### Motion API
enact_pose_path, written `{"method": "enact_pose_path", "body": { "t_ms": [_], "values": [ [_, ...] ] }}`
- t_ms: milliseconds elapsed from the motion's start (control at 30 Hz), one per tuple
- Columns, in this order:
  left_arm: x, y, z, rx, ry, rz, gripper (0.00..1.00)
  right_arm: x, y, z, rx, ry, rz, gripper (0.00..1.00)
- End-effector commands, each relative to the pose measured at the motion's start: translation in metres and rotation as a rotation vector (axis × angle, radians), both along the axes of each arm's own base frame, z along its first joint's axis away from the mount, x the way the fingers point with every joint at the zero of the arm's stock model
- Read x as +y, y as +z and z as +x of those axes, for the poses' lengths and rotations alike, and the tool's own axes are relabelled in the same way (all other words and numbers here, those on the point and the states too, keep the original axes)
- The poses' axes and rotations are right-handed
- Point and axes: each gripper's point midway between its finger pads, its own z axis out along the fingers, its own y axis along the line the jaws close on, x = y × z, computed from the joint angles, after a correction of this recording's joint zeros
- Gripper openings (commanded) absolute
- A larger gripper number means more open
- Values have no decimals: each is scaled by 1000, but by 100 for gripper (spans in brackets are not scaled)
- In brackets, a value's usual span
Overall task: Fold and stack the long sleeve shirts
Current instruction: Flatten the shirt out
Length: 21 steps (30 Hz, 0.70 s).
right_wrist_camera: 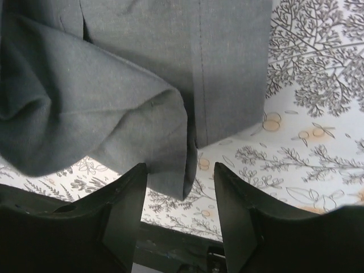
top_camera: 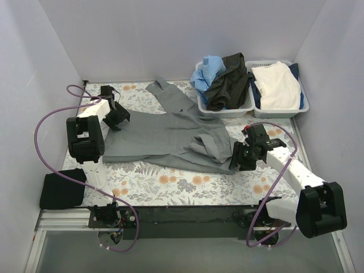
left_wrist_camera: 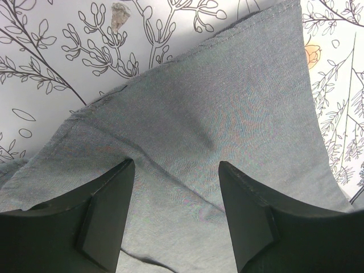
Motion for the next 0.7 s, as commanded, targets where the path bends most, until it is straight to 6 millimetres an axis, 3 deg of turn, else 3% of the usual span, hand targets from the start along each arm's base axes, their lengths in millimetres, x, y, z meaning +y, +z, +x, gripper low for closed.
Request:
{"method": "enact_pose_path", "body": {
  "t_ms": [0, 100, 200, 233, 300, 333, 400, 667],
  "values": [
    [12, -16, -32, 114, 19, 46, 61, 15, -10, 17, -38, 8, 83, 59],
    [12, -17, -33, 118, 18, 44, 61, 18, -14, 26, -61, 14, 92, 57],
    [12, -18, -33, 120, 19, 45, 61, 21, -19, 28, -39, 22, 104, 49],
    [12, -19, -34, 125, 19, 46, 61, 21, -19, 28, -39, 21, 105, 37],
    [13, -18, -34, 125, 20, 49, 61, 20, -17, 28, -45, 15, 99, 26],
    [13, -19, -34, 125, 21, 50, 61, 18, -16, 27, -39, 10, 91, 14],
    [15, -19, -34, 125, 26, 53, 61, 14, -12, 25, -48, 2, 71, 2],
    [20, -22, -33, 130, 44, 57, 61, -7, 1, -14, 5, 25, -1, 1]
  ]
}}
